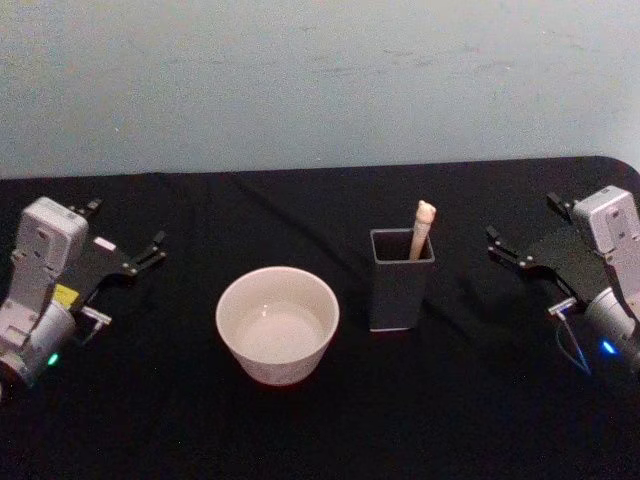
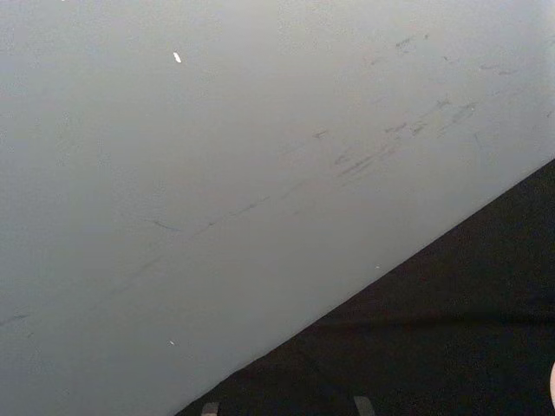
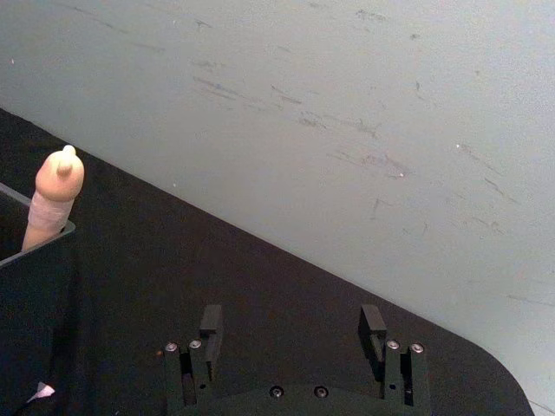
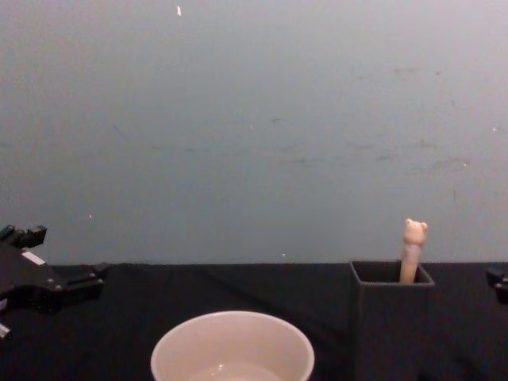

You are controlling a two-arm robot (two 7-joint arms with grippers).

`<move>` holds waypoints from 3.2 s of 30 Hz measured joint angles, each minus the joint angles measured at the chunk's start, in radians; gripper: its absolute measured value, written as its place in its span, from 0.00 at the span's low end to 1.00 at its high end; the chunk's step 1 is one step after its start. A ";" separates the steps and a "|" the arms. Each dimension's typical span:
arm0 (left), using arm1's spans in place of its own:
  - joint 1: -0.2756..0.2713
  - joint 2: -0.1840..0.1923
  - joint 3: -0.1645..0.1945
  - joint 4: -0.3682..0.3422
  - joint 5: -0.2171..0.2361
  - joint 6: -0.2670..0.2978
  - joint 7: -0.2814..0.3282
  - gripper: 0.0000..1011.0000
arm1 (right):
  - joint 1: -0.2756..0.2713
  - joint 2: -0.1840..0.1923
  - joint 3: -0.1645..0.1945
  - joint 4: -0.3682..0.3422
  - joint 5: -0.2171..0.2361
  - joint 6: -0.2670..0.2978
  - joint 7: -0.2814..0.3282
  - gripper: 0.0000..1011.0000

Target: Pick up the stirring spoon with one hand, stir inside the cup, then place it back in its original position.

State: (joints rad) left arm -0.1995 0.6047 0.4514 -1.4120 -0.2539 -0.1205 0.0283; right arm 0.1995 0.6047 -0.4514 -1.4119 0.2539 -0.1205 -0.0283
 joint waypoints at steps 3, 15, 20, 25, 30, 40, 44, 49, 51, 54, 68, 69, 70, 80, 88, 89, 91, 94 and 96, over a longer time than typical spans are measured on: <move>0.000 0.000 0.000 0.000 0.000 0.000 0.000 0.99 | 0.000 0.000 0.000 0.000 0.000 0.000 0.000 0.99; 0.000 0.000 0.000 0.000 0.000 0.000 0.000 0.99 | 0.000 0.000 0.000 0.000 0.000 0.000 0.000 0.99; 0.000 0.000 0.000 0.000 0.000 0.000 0.000 0.99 | -0.003 -0.002 0.008 -0.002 -0.001 0.000 0.002 0.99; 0.000 0.000 0.000 0.000 0.000 0.000 0.000 0.99 | -0.025 0.001 0.039 -0.029 0.030 -0.007 0.038 0.99; 0.000 0.000 0.000 0.000 0.000 0.000 0.000 0.99 | -0.069 0.020 0.079 -0.080 0.119 -0.011 0.124 0.99; 0.000 0.000 0.000 0.000 0.000 0.000 0.000 0.99 | -0.134 0.045 0.105 -0.153 0.228 -0.006 0.286 0.99; 0.000 0.000 0.000 0.000 0.000 0.000 0.000 0.99 | -0.132 0.030 0.099 -0.155 0.242 -0.004 0.328 0.99; 0.000 0.000 0.000 0.000 0.000 0.000 0.000 0.99 | -0.107 -0.004 0.088 -0.136 0.246 -0.001 0.360 0.99; 0.000 0.000 0.000 0.000 0.000 0.000 0.000 0.99 | -0.091 -0.022 0.083 -0.122 0.246 0.001 0.370 0.99; 0.000 0.000 0.000 0.000 0.000 0.000 0.000 0.99 | -0.069 -0.045 0.079 -0.099 0.243 0.006 0.382 0.99; 0.000 0.000 0.000 0.000 0.000 0.000 0.000 0.99 | 0.017 -0.134 0.084 0.007 0.236 0.023 0.421 0.99; 0.000 0.000 0.000 0.000 0.000 0.000 0.000 0.99 | 0.020 -0.137 0.085 0.011 0.236 0.024 0.424 0.99; 0.000 0.000 0.000 0.000 0.000 0.000 0.000 0.99 | 0.026 -0.143 0.088 0.019 0.236 0.026 0.430 0.99; 0.000 0.000 0.000 0.000 0.000 0.000 0.000 0.99 | 0.048 -0.170 0.101 0.048 0.232 0.040 0.465 0.99; 0.000 0.000 0.000 0.000 0.000 0.000 0.000 0.99 | 0.052 -0.182 0.111 0.053 0.229 0.056 0.490 0.99; 0.000 0.000 0.000 0.000 0.000 0.000 0.000 0.99 | 0.052 -0.183 0.111 0.054 0.229 0.057 0.491 0.99; 0.000 0.000 0.000 0.000 0.000 0.000 0.000 0.99 | 0.053 -0.184 0.113 0.055 0.228 0.059 0.494 0.99; 0.000 0.000 0.000 0.000 0.000 0.000 0.000 0.99 | 0.053 -0.184 0.113 0.055 0.228 0.059 0.494 0.99; 0.000 0.000 0.000 0.000 0.000 0.000 0.000 0.99 | 0.053 -0.184 0.113 0.055 0.228 0.058 0.494 0.99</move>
State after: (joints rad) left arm -0.1995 0.6047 0.4514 -1.4120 -0.2539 -0.1205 0.0283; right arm 0.2522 0.4210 -0.3385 -1.3571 0.4821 -0.0622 0.4655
